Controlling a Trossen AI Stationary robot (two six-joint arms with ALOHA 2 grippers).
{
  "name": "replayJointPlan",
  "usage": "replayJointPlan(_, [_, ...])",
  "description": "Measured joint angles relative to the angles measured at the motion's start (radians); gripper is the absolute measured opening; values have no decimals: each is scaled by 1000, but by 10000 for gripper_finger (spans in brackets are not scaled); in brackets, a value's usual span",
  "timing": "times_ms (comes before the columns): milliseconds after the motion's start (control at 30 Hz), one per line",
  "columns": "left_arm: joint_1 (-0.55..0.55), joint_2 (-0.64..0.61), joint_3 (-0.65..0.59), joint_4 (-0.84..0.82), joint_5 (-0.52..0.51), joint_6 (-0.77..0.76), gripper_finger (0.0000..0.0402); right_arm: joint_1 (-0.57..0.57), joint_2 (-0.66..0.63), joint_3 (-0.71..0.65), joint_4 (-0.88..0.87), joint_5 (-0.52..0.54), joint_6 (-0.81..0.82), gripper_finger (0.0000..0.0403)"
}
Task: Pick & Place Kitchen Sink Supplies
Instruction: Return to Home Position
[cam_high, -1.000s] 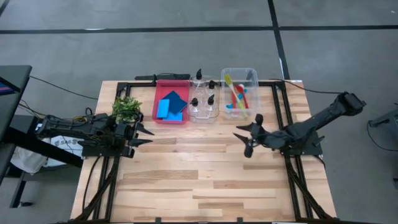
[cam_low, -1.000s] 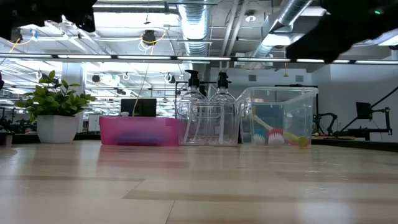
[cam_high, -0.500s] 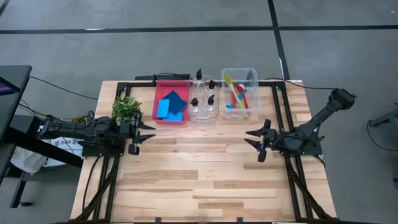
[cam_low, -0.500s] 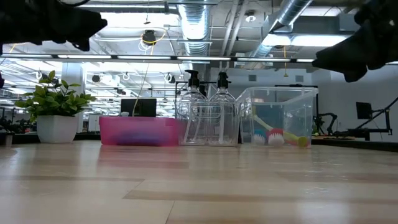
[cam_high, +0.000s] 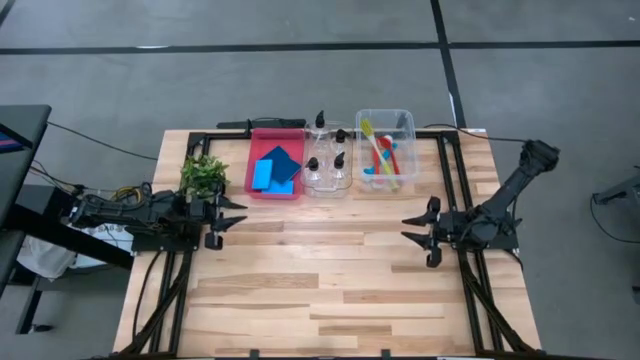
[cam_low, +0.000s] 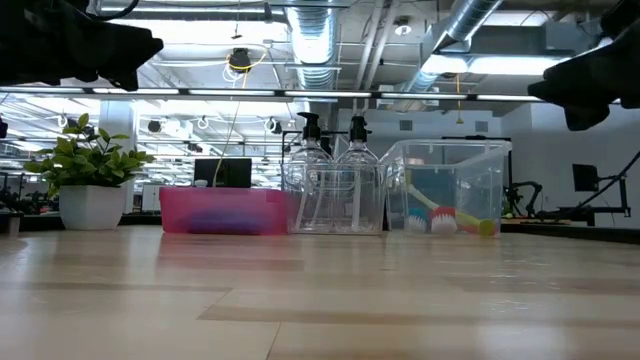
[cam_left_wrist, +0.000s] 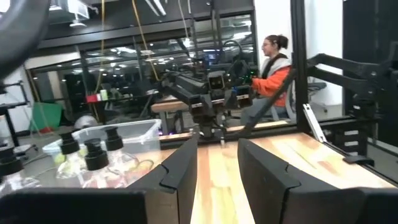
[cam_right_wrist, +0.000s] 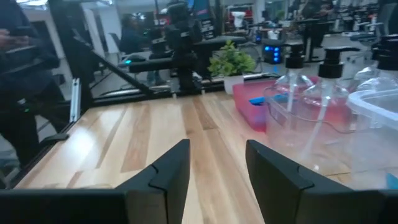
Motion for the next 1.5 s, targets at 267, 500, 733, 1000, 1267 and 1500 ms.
replayJointPlan(267, [0,51,0,-1,37,-43,118,72,2,-1,-76,-3,33,145])
replayJointPlan(500, [0,77,0,38,7,-63,118,70,2,-1,-161,-3,216,146])
replayJointPlan(733, [0,77,0,73,4,-63,118,39,2,-1,-5,-134,114,150])
replayJointPlan(1000, [0,77,0,75,4,-63,118,-71,2,-2,212,-487,-120,148])
replayJointPlan(1267, [0,77,0,82,4,-63,118,-285,-47,-2,153,-726,-157,153])
replayJointPlan(1500, [0,77,0,87,4,-63,118,-472,-215,-2,-114,-840,-57,149])
